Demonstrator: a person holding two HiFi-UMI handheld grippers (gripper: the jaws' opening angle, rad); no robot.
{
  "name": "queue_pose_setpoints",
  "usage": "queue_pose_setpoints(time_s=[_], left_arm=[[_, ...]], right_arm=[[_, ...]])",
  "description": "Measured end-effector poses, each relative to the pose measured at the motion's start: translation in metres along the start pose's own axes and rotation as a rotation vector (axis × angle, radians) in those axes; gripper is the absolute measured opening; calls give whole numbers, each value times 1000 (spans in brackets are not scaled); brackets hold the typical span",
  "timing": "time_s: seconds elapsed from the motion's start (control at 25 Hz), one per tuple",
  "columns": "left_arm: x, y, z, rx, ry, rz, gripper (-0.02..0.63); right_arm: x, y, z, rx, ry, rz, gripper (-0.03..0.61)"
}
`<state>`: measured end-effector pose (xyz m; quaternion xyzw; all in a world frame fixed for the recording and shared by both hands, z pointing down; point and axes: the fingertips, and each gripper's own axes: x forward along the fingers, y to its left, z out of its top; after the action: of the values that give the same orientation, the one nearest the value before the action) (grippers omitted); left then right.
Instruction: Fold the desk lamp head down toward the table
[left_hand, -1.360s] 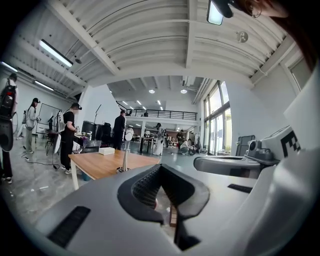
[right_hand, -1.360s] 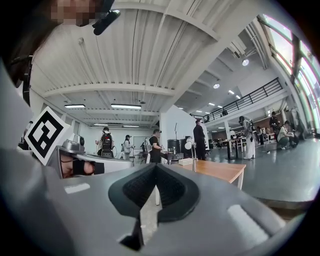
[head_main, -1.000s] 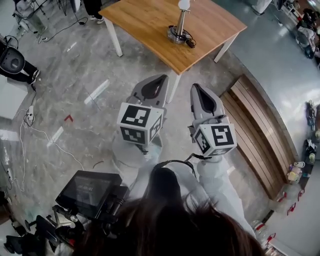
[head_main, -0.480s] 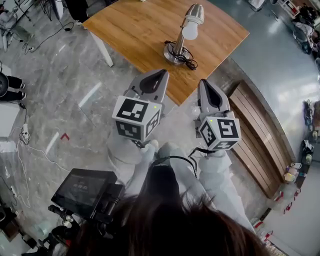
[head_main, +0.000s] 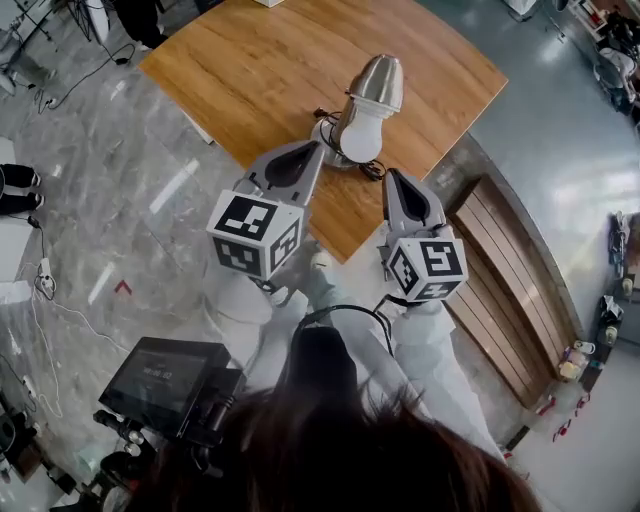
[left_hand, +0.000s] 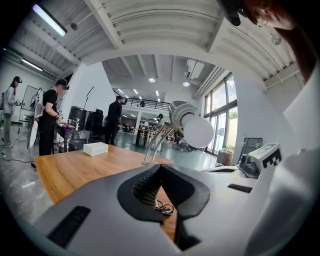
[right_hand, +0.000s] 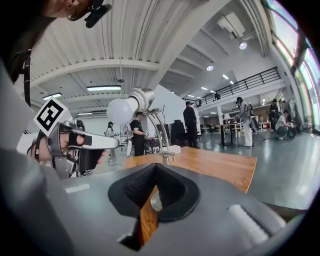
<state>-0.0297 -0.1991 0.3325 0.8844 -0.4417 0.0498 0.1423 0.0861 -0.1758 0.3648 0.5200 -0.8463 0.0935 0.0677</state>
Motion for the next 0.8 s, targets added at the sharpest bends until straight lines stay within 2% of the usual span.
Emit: queue_pose_setpoints(time_s=[0.16, 0.32, 0.44, 0.56, 0.72, 0.8], left_arm=[[33, 14, 15, 3, -18, -32, 3], [61, 20, 23, 52, -2, -105, 3], [75, 31, 23, 55, 28, -159, 7], [87, 40, 24, 37, 42, -193, 10], [110, 44, 18, 65, 66, -293, 111], [125, 48, 13, 84, 65, -349, 132]], right_arm=[[37, -23, -6, 8, 35, 68, 2], [73, -33, -7, 16, 29, 165, 3], [98, -32, -14, 20, 60, 230, 28], [115, -35, -21, -1, 92, 256, 55], [138, -40, -33, -30, 94, 299, 134], [156, -44, -48, -46, 107, 313, 164]])
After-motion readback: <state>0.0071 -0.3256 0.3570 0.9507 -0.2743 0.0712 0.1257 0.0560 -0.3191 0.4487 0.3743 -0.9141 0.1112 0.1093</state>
